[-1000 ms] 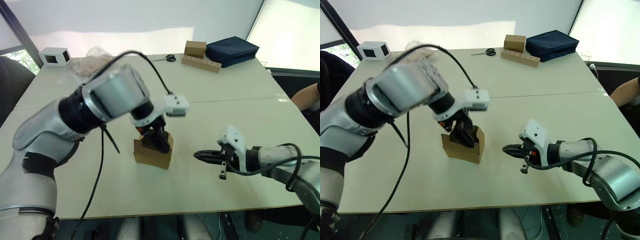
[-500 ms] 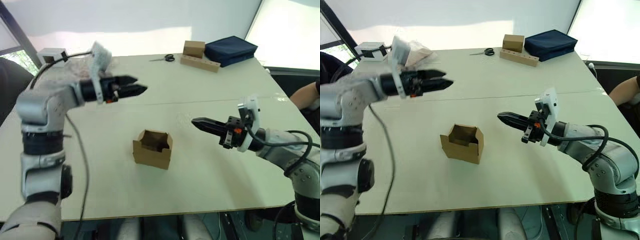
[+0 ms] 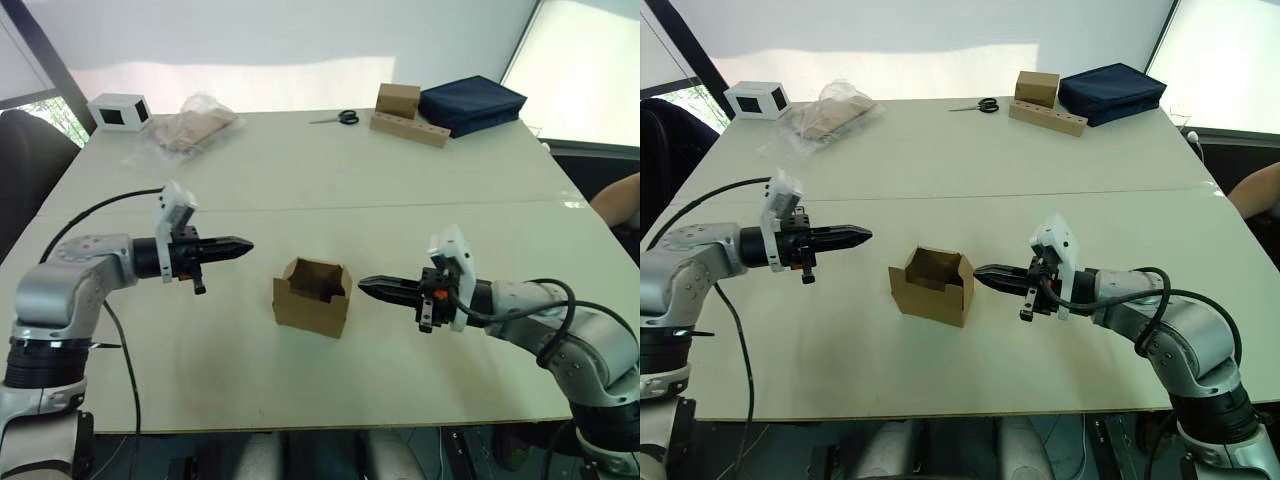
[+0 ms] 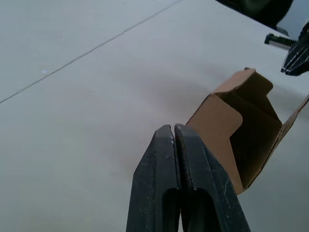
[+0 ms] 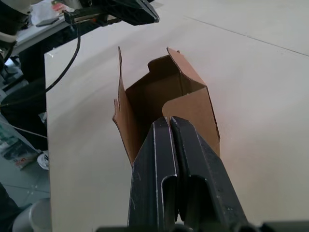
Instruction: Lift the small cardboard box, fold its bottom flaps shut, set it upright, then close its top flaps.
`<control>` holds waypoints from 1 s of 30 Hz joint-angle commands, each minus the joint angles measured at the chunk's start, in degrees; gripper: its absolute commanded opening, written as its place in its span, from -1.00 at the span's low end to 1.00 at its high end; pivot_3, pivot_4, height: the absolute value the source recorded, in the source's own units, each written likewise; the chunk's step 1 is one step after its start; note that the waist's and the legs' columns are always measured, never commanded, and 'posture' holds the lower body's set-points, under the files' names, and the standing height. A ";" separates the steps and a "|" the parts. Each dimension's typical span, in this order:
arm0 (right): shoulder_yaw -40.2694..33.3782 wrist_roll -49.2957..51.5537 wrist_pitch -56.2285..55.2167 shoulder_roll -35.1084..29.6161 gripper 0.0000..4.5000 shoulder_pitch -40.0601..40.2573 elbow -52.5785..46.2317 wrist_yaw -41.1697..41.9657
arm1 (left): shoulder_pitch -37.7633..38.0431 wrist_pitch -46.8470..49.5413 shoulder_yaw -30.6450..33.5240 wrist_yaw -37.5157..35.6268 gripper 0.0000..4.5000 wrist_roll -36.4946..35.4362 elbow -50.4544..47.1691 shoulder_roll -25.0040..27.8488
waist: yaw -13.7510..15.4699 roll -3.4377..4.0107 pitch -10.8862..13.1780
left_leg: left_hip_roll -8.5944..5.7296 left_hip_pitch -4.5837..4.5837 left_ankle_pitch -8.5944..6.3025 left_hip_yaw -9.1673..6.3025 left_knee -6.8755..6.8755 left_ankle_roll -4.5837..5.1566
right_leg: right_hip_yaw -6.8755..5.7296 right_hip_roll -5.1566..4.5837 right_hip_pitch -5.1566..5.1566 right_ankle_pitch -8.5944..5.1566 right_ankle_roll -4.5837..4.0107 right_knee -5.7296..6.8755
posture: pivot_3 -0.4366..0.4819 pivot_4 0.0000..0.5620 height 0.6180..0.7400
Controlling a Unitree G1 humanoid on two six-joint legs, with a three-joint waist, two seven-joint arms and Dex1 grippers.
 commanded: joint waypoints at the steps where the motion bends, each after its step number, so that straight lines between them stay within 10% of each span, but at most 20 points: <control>1: 1.42 -2.30 -2.20 1.01 -1.00 -1.42 -0.33 0.21 | -1.75 -0.73 -1.54 -1.44 -0.97 -1.23 -0.30 -0.21 | -0.09 0.00 0.00 | 0.01 0.00 0.00 0.00 0.00 0.00 | 0.00 0.01 0.00 0.00 0.00 0.00 | -0.05 -0.47 1.00; 30: 10.76 -15.13 -7.32 4.86 -1.00 -4.05 4.37 2.36 | 3.50 2.09 -9.07 1.76 -0.97 -3.59 -7.29 -3.58 | -0.09 0.00 0.00 | 0.03 0.01 0.00 -0.02 -0.01 0.00 | 0.00 0.03 -0.01 0.00 0.00 0.00 | -0.05 -0.47 1.00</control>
